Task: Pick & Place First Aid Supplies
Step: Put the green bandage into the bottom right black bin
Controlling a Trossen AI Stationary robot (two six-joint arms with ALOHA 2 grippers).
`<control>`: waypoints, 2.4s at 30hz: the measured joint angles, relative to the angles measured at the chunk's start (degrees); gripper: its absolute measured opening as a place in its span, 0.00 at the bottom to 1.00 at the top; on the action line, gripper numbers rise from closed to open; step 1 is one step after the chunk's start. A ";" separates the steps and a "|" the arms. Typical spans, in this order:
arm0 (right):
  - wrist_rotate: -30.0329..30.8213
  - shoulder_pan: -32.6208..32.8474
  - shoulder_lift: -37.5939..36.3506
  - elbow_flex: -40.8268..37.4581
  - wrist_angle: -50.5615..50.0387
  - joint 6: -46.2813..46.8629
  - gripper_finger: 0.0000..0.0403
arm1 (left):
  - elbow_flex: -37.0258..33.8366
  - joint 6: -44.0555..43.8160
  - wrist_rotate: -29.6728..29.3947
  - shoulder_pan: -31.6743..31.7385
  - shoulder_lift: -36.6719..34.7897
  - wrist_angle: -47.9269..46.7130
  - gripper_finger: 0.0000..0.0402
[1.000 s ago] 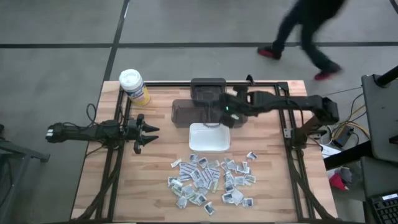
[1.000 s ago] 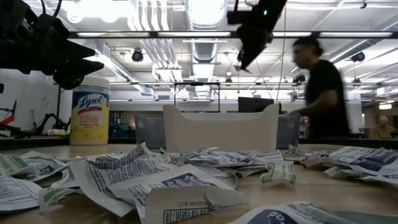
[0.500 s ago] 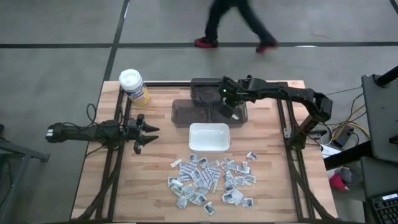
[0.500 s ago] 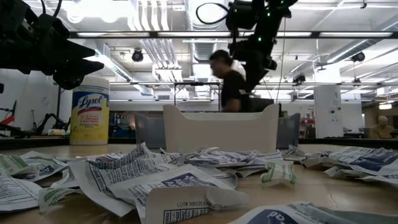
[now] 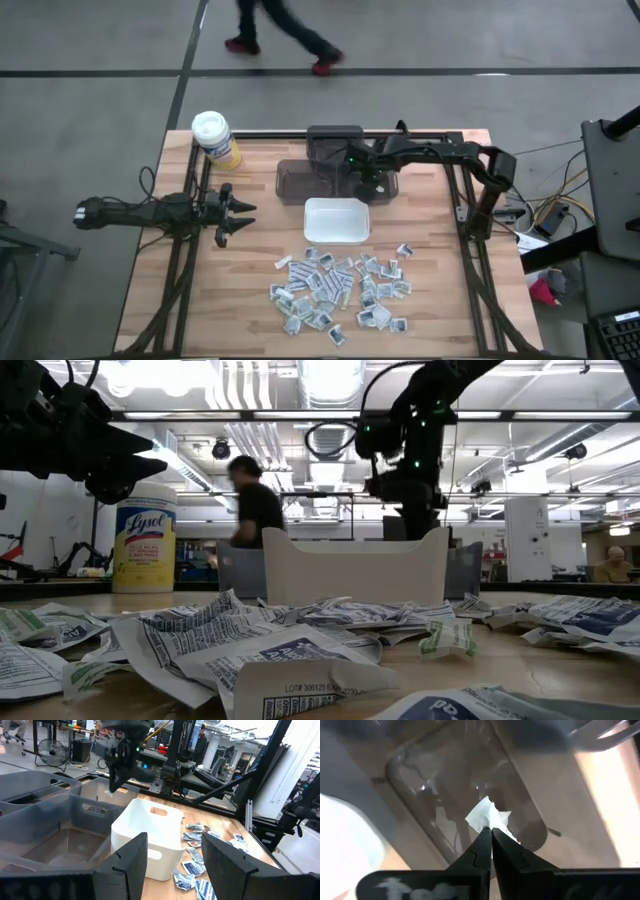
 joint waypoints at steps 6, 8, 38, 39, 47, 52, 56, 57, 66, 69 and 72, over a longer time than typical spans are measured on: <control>-0.32 -0.17 2.56 -0.49 0.11 -0.62 0.02 | 0.00 0.00 0.00 0.00 0.00 0.02 0.46; -0.19 -0.44 3.07 -0.49 0.08 -0.62 0.02 | 0.00 -0.02 0.00 0.00 0.00 0.02 0.46; -1.71 -0.51 0.38 3.21 -6.27 -3.15 0.26 | 0.00 -0.22 0.02 0.01 0.00 0.02 0.46; -3.17 -0.40 -0.57 3.53 -7.01 -2.80 0.27 | 0.00 -0.22 0.01 0.02 0.00 0.02 0.46; -16.65 2.51 -11.89 3.29 -7.97 -2.20 0.24 | 0.00 -0.22 0.02 0.02 0.00 0.02 0.46; -16.76 6.56 -19.38 2.79 -8.56 -2.13 0.19 | 0.00 -0.22 0.04 0.00 -0.02 0.02 0.46; -16.70 10.32 -25.55 1.31 -8.50 -0.56 0.14 | -0.02 -0.22 0.04 0.00 -0.02 0.10 0.46; -16.70 11.26 -27.16 0.71 -8.35 0.03 0.13 | -0.03 -0.22 0.02 0.00 -0.02 0.20 0.46; -16.67 19.68 -42.23 -11.12 5.82 8.30 0.03 | -0.07 -0.22 0.02 0.01 -0.02 0.36 0.46; -16.69 23.15 -46.53 -17.37 15.14 10.44 0.02 | -0.07 -0.22 0.02 0.02 -0.02 0.37 0.46; -16.71 26.72 -49.37 -23.56 24.98 12.95 0.02 | -0.07 -0.22 0.02 0.01 -0.02 0.39 0.46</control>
